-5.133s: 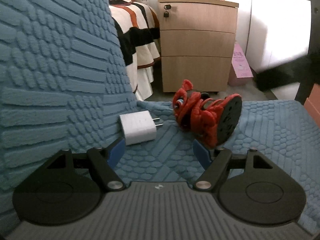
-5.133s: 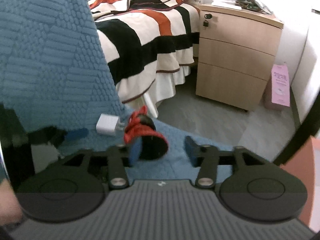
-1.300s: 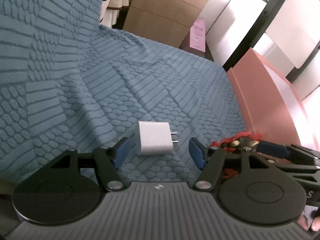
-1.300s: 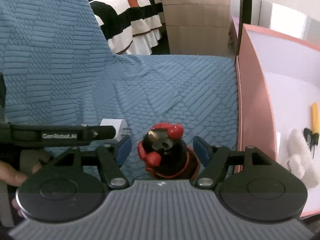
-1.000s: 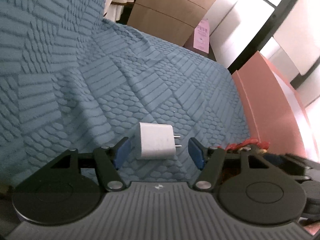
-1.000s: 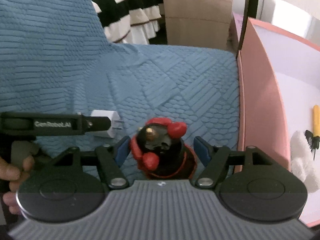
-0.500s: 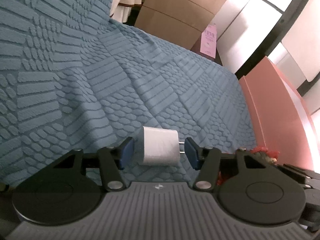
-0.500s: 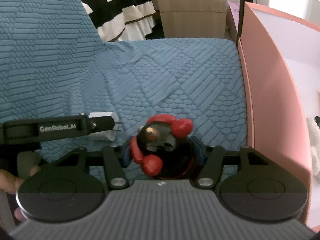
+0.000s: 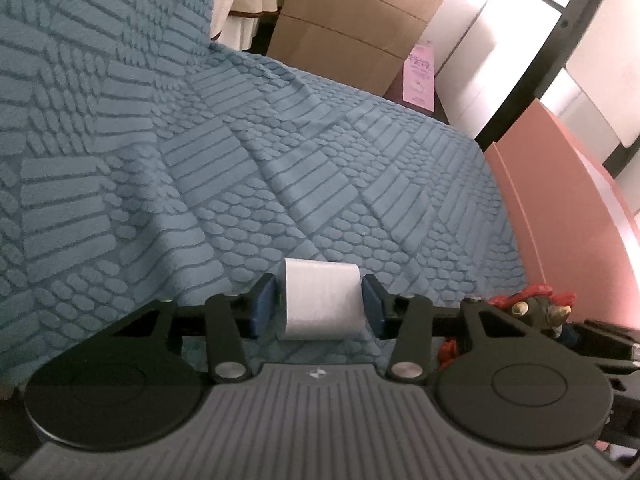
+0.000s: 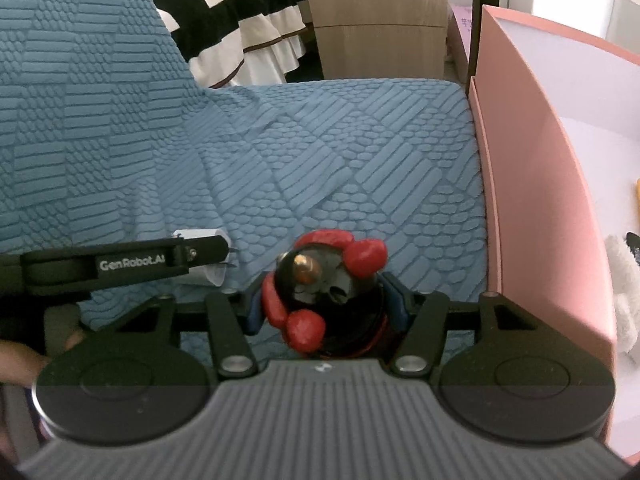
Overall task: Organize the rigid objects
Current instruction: 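Lift charger with left tool while right tool lifts red figure, then carry charger in left tool and red figure in right tool over pink box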
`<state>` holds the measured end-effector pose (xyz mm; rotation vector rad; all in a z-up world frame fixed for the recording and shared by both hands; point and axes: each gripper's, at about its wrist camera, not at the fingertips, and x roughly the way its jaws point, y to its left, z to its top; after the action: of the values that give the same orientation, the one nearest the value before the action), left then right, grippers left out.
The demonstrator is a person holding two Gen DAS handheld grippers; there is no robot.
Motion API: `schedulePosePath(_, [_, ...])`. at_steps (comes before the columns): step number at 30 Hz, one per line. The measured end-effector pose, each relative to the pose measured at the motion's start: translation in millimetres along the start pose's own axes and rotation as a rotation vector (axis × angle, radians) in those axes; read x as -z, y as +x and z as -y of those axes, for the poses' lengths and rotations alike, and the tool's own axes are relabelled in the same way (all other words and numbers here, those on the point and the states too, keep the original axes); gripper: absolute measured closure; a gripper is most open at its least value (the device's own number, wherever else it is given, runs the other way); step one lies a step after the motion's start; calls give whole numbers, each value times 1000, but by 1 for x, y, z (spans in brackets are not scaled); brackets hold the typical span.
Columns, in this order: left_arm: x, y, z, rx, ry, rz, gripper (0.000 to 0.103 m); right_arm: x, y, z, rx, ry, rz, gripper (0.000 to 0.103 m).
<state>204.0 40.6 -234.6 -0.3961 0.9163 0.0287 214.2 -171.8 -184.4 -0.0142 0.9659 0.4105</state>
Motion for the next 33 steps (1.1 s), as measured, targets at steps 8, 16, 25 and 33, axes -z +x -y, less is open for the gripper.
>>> schedulePosePath(8, [0, -5, 1, 5, 9, -3, 51, 0, -5, 3, -5, 16, 9, 42])
schedulePosePath(16, [1, -29, -2, 25, -28, 16, 52, 3, -19, 0, -23, 10, 29, 42])
schedulePosePath(25, [4, -52, -3, 47, -73, 3, 52, 4, -40, -11, -16, -30, 28, 42])
schedulePosePath(33, [-15, -80, 3, 87, -87, 21, 52, -1, -73, -10, -18, 1, 36, 42])
